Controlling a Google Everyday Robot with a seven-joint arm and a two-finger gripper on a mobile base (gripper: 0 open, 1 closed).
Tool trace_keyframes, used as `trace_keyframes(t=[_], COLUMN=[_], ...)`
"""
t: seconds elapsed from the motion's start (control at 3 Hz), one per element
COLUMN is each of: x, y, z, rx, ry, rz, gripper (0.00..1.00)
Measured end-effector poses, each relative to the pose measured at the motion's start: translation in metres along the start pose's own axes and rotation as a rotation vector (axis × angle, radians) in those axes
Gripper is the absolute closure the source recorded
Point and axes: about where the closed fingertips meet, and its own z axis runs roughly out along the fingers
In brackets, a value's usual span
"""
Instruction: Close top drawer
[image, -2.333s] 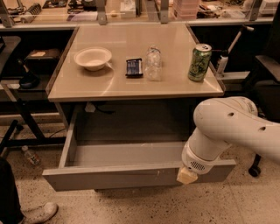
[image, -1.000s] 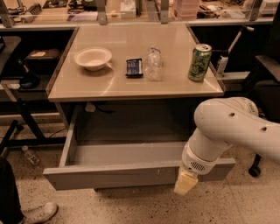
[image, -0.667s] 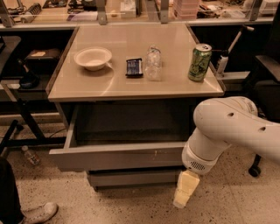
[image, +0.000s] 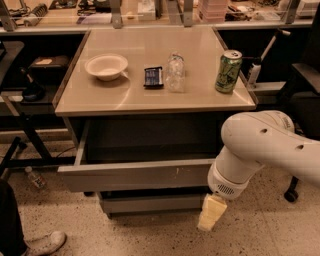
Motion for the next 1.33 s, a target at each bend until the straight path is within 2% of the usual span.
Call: trace_keyframes(t=[1.0, 1.33], x=[0.000, -0.014], y=[0.000, -0.027], z=[0.000, -0.007], rx=[0.000, 0.043], ry=[0.000, 0.003], rz=[0.000, -0.010], gripper=[0.89, 1.00])
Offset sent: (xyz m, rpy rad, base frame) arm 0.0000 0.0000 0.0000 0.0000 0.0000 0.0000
